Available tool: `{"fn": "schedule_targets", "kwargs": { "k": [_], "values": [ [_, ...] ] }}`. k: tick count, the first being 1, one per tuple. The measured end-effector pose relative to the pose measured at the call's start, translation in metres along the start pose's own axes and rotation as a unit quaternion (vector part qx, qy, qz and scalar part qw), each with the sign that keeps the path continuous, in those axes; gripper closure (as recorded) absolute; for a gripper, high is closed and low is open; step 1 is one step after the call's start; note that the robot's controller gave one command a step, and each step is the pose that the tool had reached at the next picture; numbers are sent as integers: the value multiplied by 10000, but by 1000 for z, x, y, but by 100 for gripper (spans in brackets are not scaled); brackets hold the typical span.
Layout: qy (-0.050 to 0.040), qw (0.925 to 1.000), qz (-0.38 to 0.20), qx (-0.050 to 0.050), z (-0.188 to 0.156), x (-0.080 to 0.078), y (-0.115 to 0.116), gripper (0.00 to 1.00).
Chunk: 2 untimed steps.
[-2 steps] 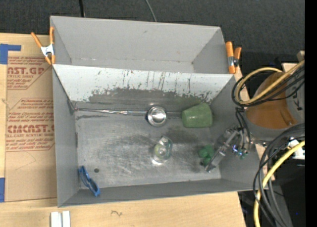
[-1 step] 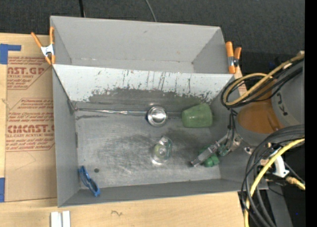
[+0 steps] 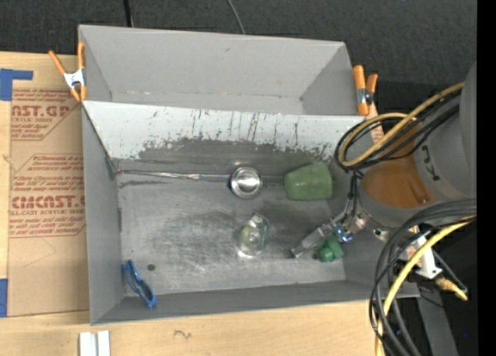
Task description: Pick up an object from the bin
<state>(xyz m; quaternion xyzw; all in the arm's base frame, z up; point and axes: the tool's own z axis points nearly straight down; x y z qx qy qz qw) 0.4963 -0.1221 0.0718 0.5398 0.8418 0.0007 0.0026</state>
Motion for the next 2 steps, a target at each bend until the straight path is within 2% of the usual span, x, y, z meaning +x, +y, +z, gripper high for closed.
{"fn": "schedule_targets", "kwargs": {
  "k": [1,2],
  "values": [
    [-8,10000,2,7,1,-1,-1,100],
    [14,10000,-3,17,-24,0,0,100]
  ]
}}
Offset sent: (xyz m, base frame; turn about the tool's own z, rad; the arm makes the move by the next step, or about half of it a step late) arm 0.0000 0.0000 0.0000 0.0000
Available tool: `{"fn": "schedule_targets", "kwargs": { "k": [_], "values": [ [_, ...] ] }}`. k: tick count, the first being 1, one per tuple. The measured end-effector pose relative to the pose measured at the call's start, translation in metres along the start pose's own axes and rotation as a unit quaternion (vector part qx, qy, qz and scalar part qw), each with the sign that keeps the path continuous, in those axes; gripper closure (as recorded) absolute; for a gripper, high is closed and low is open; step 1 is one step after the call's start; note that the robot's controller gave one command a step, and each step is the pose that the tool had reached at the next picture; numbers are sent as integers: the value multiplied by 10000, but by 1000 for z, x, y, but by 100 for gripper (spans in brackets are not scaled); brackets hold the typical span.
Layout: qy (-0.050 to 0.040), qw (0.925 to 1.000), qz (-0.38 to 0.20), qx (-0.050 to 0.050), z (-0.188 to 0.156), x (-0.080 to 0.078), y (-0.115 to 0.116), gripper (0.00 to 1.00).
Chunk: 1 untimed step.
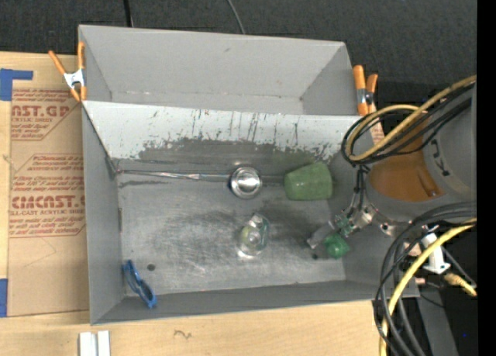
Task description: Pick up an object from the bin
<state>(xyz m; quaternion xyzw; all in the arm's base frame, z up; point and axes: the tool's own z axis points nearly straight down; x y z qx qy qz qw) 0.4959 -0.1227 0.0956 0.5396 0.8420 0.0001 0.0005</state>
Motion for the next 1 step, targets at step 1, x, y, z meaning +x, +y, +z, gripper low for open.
{"fn": "schedule_targets", "kwargs": {
  "k": [1],
  "values": [
    [-20,10000,-8,-24,-90,-1,1,100]
  ]
}}
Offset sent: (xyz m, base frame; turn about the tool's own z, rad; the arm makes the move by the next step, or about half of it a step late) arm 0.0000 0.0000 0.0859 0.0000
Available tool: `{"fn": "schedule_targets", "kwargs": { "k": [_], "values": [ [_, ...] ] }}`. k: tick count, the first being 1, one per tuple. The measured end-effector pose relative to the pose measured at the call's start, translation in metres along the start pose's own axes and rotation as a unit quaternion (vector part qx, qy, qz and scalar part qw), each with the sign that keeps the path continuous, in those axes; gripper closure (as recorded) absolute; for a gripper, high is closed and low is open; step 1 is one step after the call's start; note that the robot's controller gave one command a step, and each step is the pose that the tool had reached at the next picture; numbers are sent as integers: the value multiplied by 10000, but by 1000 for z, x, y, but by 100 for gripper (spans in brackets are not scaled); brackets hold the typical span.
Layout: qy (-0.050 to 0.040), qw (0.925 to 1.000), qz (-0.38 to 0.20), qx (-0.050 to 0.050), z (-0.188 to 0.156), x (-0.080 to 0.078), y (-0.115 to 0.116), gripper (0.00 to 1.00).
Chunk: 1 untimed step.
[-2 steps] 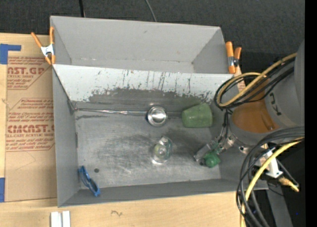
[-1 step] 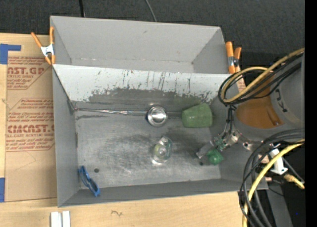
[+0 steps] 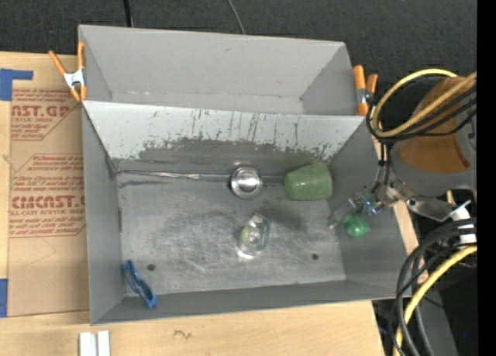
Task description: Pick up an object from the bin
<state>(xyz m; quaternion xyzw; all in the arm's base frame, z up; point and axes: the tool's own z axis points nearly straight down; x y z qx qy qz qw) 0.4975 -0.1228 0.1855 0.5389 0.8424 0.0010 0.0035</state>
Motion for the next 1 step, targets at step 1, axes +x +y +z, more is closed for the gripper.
{"fn": "schedule_targets", "kwargs": {
  "k": [1],
  "values": [
    [15,10000,-6,21,-15,0,1,100]
  ]
}}
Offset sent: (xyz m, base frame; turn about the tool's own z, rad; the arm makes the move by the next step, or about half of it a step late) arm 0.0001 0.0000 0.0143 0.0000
